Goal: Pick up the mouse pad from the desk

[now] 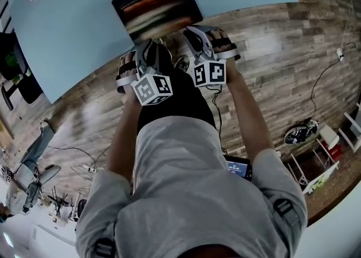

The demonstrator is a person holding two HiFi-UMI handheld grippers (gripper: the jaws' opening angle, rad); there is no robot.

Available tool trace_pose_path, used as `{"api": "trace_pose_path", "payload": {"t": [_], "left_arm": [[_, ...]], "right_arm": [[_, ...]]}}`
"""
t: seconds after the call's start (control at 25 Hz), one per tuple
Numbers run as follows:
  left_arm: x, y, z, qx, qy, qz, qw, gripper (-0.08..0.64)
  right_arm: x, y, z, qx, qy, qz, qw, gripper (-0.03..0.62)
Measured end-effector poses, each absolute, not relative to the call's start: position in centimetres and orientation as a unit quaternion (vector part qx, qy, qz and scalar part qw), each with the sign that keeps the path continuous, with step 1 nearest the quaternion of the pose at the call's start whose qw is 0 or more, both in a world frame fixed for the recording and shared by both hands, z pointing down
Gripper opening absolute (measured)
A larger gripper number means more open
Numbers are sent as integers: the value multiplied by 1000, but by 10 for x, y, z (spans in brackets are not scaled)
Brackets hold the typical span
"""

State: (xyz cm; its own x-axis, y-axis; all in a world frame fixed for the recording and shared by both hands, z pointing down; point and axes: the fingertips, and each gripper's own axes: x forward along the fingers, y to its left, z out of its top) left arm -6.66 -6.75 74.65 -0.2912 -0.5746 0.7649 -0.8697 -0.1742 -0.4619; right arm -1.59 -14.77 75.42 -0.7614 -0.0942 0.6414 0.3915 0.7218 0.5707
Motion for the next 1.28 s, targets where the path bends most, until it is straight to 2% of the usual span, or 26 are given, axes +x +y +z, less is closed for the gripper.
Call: {"api": "trace_pose_path", "payload": {"t": [0.16,0.36,0.84,0.96,1.28], "left_arm": [[-71,-64,753,569,-621,519,144,129],[-73,-63,757,568,-623,513,160,132],[-77,-67,758,570,-622,510,168,124],[-77,-67,757,573,-621,505,174,109],[-76,-68,755,593,-617,478,200,71]], "right_arm": [[-19,-147,758,-92,-852,-388,339,105],[-24,-146,763,-97,-843,-399,347,132],[-34,-147,765,-98,-840,-409,343,129],[-34,-148,764,-101,-836,-416,343,104],[-35,-148,764,-111,-835,-400,361,95]]}}
